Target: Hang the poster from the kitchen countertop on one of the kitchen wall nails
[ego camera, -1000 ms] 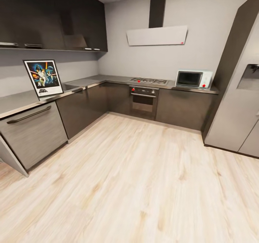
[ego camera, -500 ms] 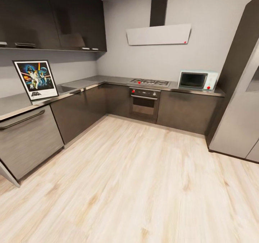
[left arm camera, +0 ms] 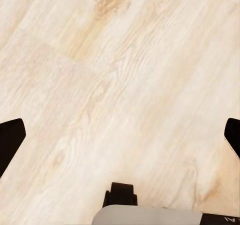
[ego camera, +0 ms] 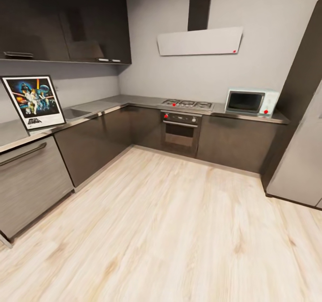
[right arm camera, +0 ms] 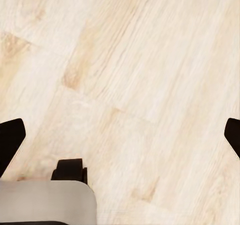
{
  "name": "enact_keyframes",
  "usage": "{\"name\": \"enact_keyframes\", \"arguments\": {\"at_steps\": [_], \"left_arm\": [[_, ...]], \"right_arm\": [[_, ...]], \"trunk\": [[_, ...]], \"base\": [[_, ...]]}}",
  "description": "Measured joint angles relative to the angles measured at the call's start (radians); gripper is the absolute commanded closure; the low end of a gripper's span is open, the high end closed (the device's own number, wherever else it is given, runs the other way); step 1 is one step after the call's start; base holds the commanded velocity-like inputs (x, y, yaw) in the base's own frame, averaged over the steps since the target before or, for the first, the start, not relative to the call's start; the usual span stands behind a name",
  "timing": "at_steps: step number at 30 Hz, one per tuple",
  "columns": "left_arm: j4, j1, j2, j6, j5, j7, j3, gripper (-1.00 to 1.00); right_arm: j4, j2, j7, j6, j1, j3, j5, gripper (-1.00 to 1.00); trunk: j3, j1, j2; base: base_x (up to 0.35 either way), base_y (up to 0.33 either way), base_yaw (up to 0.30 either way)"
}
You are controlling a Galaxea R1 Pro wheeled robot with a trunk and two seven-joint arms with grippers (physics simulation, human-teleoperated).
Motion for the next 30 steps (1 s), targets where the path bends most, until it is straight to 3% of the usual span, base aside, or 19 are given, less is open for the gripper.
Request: {"name": "enact_keyframes", "arguments": {"at_steps": [18,30], "left_arm": [[0.000,0.000,0.000,0.000,0.000,0.000,0.000,-1.00],[0.000,0.000,0.000,0.000,0.000,0.000,0.000,-1.00]], "right_arm": [[0.000,0.000,0.000,0.000,0.000,0.001,0.000,-1.00],[0.000,-0.001,0.000,0.000,0.000,0.001,0.001,-1.00]], "trunk": [[0.000,0.000,0.000],[0.000,0.000,0.000]], "base": [[0.340,-0.003,0.000],[0.335,-0.096,0.000]]}}
